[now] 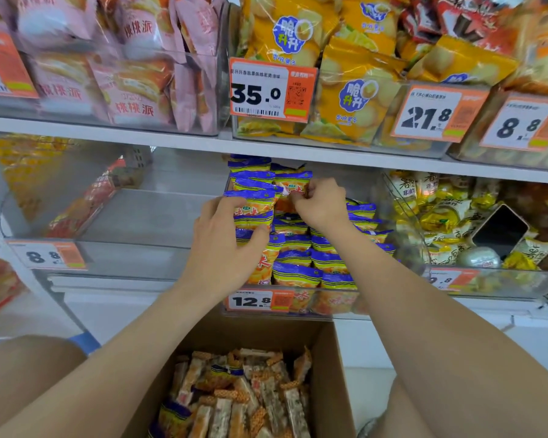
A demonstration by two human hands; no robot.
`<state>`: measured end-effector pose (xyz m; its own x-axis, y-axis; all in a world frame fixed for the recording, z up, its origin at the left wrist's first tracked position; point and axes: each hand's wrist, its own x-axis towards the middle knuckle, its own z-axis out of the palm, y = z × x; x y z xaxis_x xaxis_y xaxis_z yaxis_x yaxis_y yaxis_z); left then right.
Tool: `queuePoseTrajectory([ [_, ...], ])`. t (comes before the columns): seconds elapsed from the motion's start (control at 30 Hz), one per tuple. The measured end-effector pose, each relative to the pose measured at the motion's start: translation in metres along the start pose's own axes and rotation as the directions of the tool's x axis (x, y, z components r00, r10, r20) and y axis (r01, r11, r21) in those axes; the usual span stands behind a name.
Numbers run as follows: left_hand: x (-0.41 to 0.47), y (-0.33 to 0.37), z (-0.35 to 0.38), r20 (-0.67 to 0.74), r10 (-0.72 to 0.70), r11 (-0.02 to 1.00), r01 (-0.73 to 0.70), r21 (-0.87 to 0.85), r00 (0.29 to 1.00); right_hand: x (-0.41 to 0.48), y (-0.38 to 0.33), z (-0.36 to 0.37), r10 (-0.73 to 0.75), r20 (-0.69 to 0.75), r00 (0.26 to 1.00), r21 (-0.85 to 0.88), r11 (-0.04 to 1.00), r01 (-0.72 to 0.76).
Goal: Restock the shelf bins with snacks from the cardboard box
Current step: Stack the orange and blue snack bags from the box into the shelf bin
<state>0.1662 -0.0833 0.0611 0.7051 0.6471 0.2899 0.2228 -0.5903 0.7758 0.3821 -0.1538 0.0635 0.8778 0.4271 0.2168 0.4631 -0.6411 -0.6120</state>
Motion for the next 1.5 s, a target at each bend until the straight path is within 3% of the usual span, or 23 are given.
queuePoseTrajectory([
  [0.17,-0.005,0.0,-0.007,-0.013,0.013,0.998,-0.014,-0.061,1.0,-0.029,-0.006,-0.002,-0.072,-0.186,0.98,-0.101,0.993,0.054],
  [0.23,-0.012,-0.003,-0.012,-0.067,0.055,0.997,-0.058,-0.042,0.996,-0.047,-0.009,-0.008,-0.142,-0.146,0.979,-0.077,0.988,0.132],
  [0.37,-0.038,-0.006,-0.032,-0.223,0.253,0.968,-0.244,0.066,0.942,-0.112,-0.026,-0.04,-0.266,-0.009,0.964,0.132,0.955,0.265],
  [0.47,-0.063,-0.009,-0.045,-0.109,0.297,0.954,-0.291,0.063,0.949,-0.168,-0.033,-0.061,-0.429,0.074,0.901,0.243,0.883,0.4],
  [0.57,-0.085,-0.028,-0.045,0.274,0.178,0.958,-0.23,0.172,0.945,-0.21,-0.023,-0.049,-0.5,0.296,0.814,0.192,0.866,0.462],
  [0.63,-0.096,-0.049,-0.04,0.567,0.008,0.909,-0.242,0.339,0.824,-0.232,-0.011,-0.026,-0.468,0.466,0.751,0.097,0.871,0.482],
  [0.7,-0.105,-0.073,-0.031,0.72,-0.228,0.809,-0.284,0.514,0.655,-0.249,0.002,0.003,-0.391,0.637,0.665,-0.017,0.855,0.519],
  [0.8,-0.117,-0.113,-0.013,0.737,-0.395,0.699,-0.34,0.629,0.548,-0.256,0.024,0.047,-0.257,0.772,0.582,-0.113,0.844,0.524],
  [1.03,-0.132,-0.169,0.015,0.745,-0.514,0.659,-0.36,0.66,0.425,-0.25,0.065,0.134,-0.129,0.789,0.601,-0.176,0.89,0.421],
  [1.27,-0.136,-0.203,0.031,0.717,-0.583,0.656,-0.299,0.693,0.381,-0.25,0.09,0.201,-0.085,0.811,0.58,-0.057,0.974,0.221],
  [1.4,-0.14,-0.214,0.035,0.729,-0.571,0.654,-0.328,0.682,0.377,-0.262,0.098,0.218,-0.097,0.845,0.526,-0.13,0.917,0.377],
  [1.5,-0.146,-0.207,0.041,0.75,-0.522,0.64,-0.394,0.659,0.407,-0.264,0.102,0.224,-0.1,0.825,0.556,-0.179,0.887,0.426],
])
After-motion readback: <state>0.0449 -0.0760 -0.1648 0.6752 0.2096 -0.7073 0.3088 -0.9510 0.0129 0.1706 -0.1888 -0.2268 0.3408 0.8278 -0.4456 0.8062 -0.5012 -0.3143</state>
